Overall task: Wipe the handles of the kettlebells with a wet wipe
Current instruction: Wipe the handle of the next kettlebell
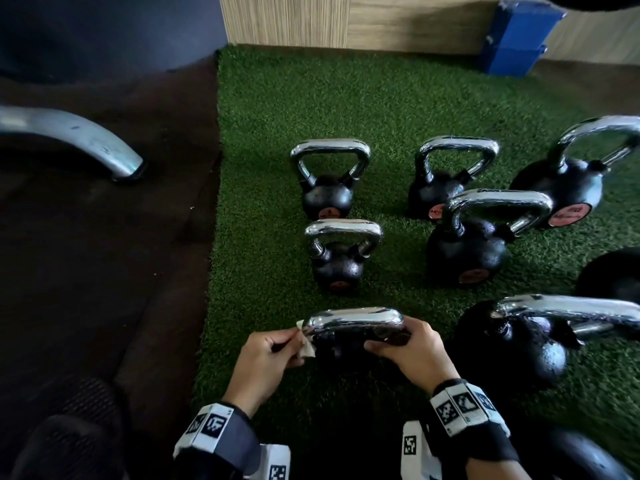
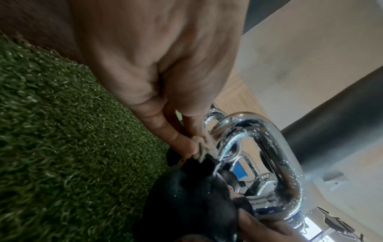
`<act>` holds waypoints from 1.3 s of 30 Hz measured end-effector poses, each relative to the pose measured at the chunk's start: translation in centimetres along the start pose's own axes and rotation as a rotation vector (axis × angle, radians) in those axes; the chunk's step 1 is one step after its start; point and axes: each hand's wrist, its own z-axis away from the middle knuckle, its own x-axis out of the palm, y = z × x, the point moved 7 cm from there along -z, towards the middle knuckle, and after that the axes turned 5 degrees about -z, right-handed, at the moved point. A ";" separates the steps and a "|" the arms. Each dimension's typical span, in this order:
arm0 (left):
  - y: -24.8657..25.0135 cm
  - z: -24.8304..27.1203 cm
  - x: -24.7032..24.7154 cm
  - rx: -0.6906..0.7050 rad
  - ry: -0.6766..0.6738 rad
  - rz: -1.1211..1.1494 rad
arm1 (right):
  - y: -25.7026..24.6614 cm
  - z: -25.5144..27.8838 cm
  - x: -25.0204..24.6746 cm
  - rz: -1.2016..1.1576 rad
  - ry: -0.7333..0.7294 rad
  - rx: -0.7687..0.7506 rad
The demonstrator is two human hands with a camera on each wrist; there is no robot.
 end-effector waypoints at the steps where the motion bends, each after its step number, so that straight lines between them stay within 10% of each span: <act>1: -0.2 -0.1 0.0 0.010 -0.009 -0.006 | 0.0 0.0 0.0 0.002 -0.003 0.005; 15: 0.1 -1.3 0.7 0.066 0.105 0.068 | -0.6 0.5 -0.9 0.314 -0.201 0.020; 23: 4.7 -6.0 4.7 -0.070 -0.095 0.125 | -2.8 2.0 1.7 0.431 -0.442 -0.070; 28: 3.8 -5.6 4.6 -0.178 -0.099 0.329 | -3.1 -1.0 0.0 0.232 -0.162 0.013; 35: 3.5 -4.8 4.8 -0.146 0.078 0.338 | -0.8 -1.7 4.4 -0.402 -0.348 0.234; 39: 4.5 -5.3 4.1 -0.083 0.095 0.223 | -0.4 -1.8 4.6 -0.378 -0.336 0.205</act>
